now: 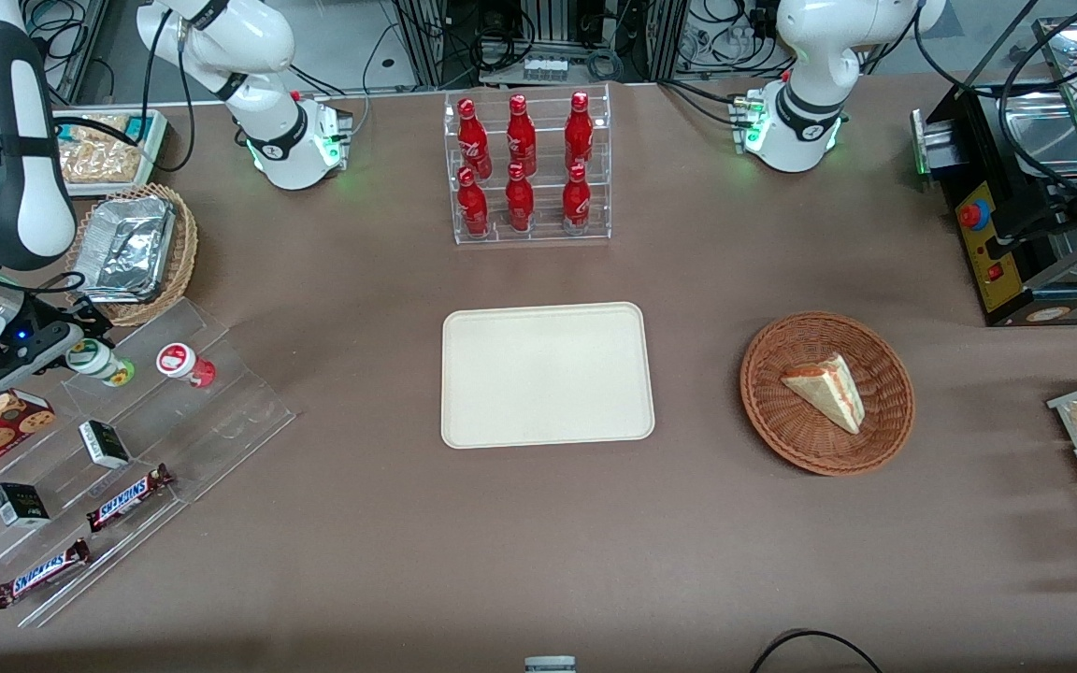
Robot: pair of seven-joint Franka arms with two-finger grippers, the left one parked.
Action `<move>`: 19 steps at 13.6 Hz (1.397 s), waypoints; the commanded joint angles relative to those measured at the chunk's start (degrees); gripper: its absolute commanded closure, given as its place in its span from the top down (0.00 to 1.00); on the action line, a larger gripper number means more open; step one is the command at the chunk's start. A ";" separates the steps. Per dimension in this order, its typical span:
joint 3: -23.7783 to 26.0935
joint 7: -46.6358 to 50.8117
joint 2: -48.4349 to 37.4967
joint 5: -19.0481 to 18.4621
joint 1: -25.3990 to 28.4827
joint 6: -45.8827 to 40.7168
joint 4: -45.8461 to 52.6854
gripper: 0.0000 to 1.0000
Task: Place green gum on tray
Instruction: 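Close the right gripper on the green-lidded gum tub and lift it, then carry the held gum tub over the cream tray and lower it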
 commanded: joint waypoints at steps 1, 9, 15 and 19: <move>0.39 -0.02 0.18 1.22 0.31 -5.88 5.85 0.00; 0.57 17.00 0.72 1.22 11.98 -22.58 16.69 0.00; 0.57 39.41 2.91 1.22 26.22 -22.51 16.69 0.00; 0.57 54.36 5.98 3.32 34.75 -20.41 17.74 0.00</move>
